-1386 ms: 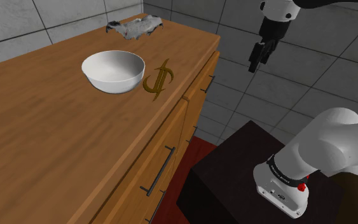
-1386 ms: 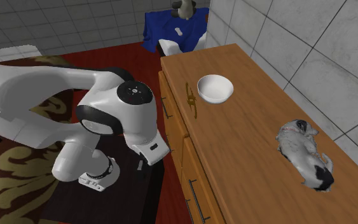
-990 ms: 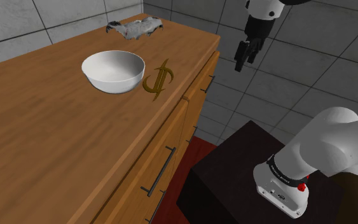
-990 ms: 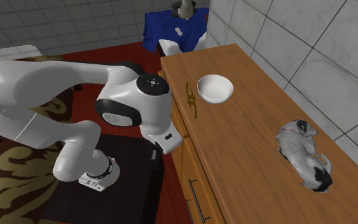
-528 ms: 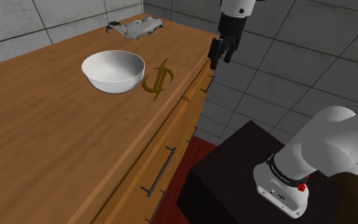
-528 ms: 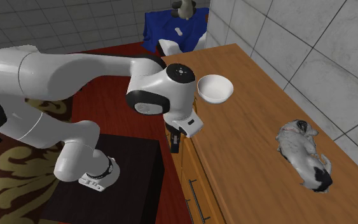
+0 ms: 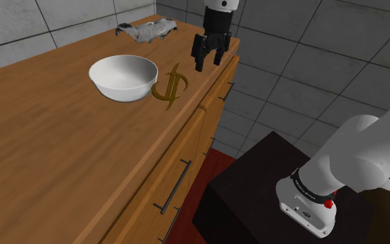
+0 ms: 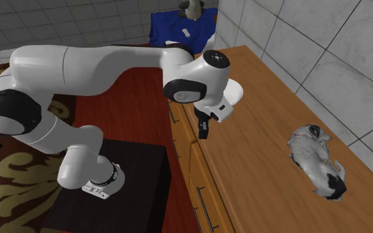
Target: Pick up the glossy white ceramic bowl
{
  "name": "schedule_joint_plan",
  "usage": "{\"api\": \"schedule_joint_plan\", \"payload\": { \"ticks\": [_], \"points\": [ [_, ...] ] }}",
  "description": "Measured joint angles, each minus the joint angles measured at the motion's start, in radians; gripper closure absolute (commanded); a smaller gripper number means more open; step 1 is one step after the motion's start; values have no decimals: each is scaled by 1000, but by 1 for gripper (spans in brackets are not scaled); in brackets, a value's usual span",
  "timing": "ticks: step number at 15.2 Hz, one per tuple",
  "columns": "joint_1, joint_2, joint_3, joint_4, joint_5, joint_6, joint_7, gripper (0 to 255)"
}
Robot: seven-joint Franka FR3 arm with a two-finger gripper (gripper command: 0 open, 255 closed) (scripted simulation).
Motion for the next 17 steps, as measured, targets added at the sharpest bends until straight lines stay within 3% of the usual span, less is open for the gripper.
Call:
{"api": "schedule_joint_plan", "payload": {
  "ticks": [5, 14, 17],
  "points": [
    [27, 151, 36, 164, 19, 8, 54, 0],
    [89, 454, 89, 554, 13, -36, 157, 0],
    [96, 484, 93, 565, 11, -13, 162, 0]
  ]
}}
